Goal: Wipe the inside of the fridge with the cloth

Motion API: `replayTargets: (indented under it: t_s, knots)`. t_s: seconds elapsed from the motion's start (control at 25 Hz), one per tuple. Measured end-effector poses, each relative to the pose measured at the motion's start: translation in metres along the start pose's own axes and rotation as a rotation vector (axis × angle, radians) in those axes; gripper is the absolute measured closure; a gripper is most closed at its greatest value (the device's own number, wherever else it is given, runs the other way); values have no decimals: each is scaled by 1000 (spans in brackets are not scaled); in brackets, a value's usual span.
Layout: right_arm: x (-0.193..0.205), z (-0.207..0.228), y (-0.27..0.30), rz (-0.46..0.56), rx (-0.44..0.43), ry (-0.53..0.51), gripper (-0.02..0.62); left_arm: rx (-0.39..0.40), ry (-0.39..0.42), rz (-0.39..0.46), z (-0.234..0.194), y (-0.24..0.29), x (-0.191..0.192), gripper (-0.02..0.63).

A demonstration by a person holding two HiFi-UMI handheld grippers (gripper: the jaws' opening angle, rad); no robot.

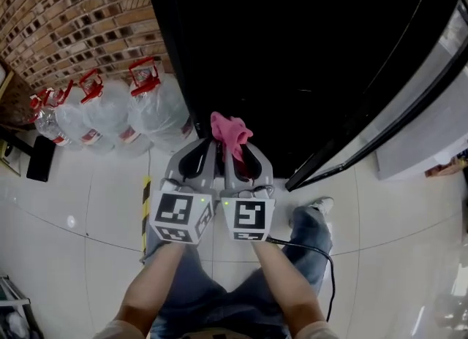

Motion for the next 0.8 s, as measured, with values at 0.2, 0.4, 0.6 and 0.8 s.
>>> replayTargets:
  t_s: [0.2, 0.4, 0.6, 0.8]
  knots:
    - [35, 9, 31, -55, -11, 20, 525, -17, 4, -54, -4, 12, 26, 612]
    - [51, 24, 61, -84, 5, 40, 525, -19, -4, -83, -8, 25, 37, 612]
    - [60, 34, 84, -94, 7, 105, 525, -6, -5, -94, -7, 32, 38, 612]
    - [62, 53, 114, -95, 58, 142, 525, 12, 0, -96, -7, 42, 34, 612]
Point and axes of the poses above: the fingertips, and each gripper's own axes: y forward along the fingers, z to its right, x out of its underside, the point moved 8 cm from there along -y, backward along the fingers, and after that the axes turned 15 degrees about y, right-handed, at the moved point
